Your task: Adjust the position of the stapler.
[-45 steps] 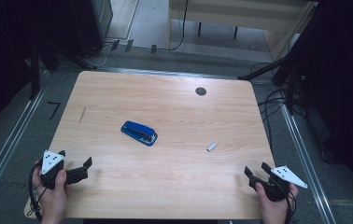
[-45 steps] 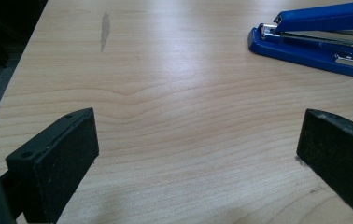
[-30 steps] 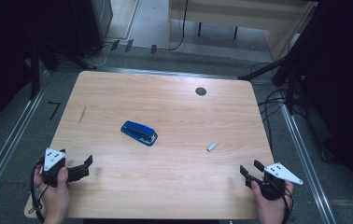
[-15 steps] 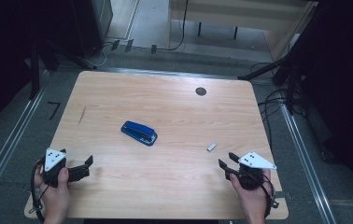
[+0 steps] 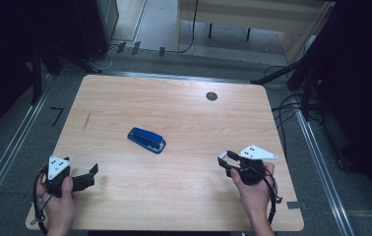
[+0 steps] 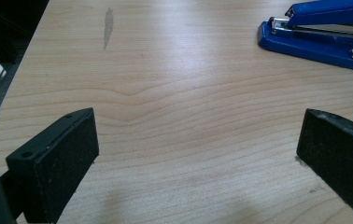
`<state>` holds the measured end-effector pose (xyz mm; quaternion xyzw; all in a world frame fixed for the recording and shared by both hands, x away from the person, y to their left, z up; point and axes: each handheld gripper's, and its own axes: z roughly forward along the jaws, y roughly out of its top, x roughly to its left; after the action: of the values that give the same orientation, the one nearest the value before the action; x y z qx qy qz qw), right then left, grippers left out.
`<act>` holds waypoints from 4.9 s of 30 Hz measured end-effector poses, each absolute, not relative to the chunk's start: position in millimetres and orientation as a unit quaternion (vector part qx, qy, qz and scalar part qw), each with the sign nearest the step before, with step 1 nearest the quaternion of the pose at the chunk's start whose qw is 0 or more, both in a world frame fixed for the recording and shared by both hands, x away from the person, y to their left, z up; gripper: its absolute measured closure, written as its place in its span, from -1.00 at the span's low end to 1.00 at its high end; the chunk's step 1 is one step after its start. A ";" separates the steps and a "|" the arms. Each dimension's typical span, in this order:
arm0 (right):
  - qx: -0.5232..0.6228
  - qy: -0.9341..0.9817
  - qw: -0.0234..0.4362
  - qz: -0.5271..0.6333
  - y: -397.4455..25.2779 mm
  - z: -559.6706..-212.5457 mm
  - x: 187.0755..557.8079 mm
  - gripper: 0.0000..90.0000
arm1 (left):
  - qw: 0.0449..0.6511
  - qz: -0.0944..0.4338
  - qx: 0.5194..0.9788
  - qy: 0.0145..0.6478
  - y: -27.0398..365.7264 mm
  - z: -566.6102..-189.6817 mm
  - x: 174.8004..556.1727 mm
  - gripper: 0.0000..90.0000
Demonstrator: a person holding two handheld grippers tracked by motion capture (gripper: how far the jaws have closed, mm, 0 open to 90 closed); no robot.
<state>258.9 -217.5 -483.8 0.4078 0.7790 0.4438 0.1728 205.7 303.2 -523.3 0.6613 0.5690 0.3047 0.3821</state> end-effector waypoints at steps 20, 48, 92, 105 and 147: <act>0.354 0.824 0.171 0.409 -155.7 -478.6 285.9 0.26 | 0.382 0.303 0.664 0.566 302.7 -523.2 205.4 -1.00; 0.324 0.849 0.127 0.399 -78.5 -474.2 321.1 0.08 | 0.383 0.289 0.671 0.565 303.5 -523.5 206.9 -1.00; 0.271 0.888 0.085 0.362 11.2 -509.8 373.3 0.36 | 0.399 0.261 0.665 0.575 309.4 -524.0 208.4 -1.00; 0.265 0.889 0.082 0.364 19.8 -510.7 379.0 0.36 | 0.398 0.253 0.664 0.580 310.4 -524.3 210.2 -1.00; 0.221 0.904 0.087 0.355 -24.6 -510.9 331.4 0.50 | 0.399 0.249 0.663 0.582 311.9 -524.4 210.6 -1.00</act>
<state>331.4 -24.6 -510.9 0.2208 0.9044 0.3547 0.0866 210.6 311.9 -524.4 0.6630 0.5822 0.2489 0.3995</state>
